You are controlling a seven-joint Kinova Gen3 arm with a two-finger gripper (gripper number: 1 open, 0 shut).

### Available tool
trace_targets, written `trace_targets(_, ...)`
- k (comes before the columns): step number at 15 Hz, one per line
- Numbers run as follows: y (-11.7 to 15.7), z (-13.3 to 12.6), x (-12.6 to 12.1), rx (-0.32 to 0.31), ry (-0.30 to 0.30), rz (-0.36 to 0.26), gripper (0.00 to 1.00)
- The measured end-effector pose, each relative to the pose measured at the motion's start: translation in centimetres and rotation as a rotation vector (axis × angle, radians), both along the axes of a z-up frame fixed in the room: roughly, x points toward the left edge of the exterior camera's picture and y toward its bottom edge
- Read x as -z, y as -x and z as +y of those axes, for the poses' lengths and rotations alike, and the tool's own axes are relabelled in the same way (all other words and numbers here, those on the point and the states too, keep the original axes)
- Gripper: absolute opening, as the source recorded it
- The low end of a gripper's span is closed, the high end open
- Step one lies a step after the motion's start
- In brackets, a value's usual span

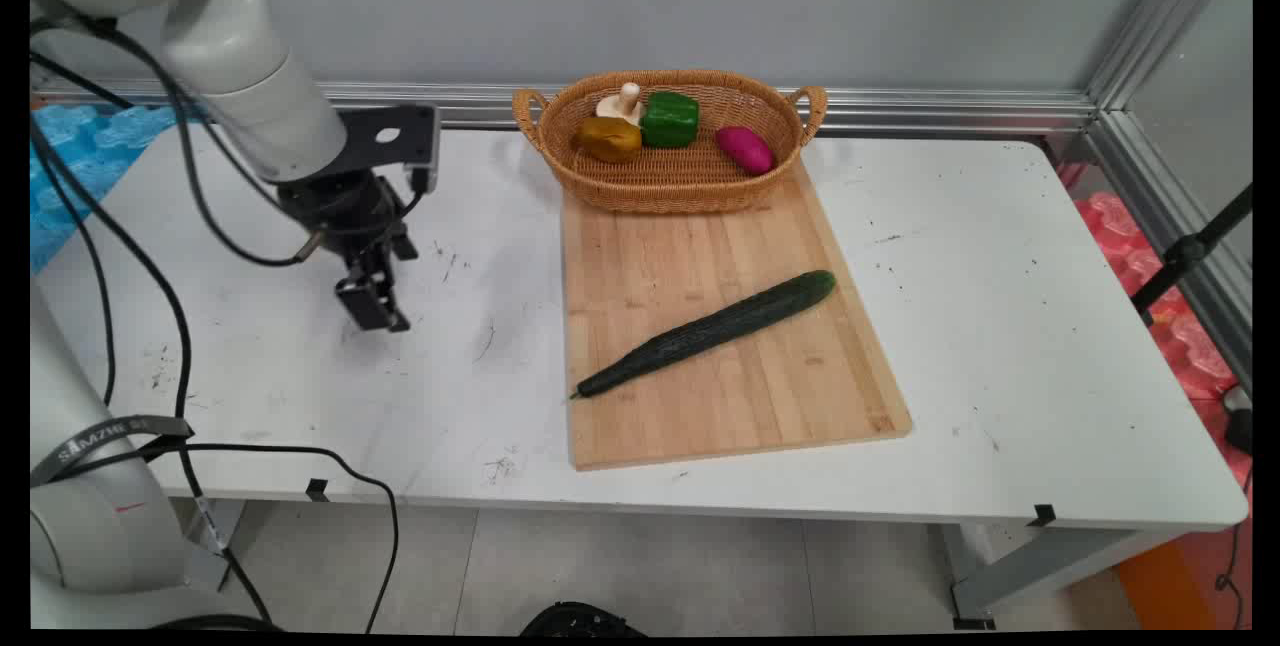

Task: Pick up the potato from the vegetable basket

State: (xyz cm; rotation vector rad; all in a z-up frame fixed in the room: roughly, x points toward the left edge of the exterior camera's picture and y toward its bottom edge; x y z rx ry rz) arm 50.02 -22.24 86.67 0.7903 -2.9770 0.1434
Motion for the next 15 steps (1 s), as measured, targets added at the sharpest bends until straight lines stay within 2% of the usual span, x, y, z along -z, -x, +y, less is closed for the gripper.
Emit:
trace_targets(3,1.0,-2.8,-0.7,-0.020,0.068,0.028,1.00)
trace_targets(9,3.2,-11.4,-3.8,-0.038,0.235,0.100,1.00)
trace_targets(12,3.7,-15.4,-4.4,-0.027,0.285,0.126,1.00)
trace_targets(15,4.0,-19.0,-4.1,0.010,0.303,0.145,1.00)
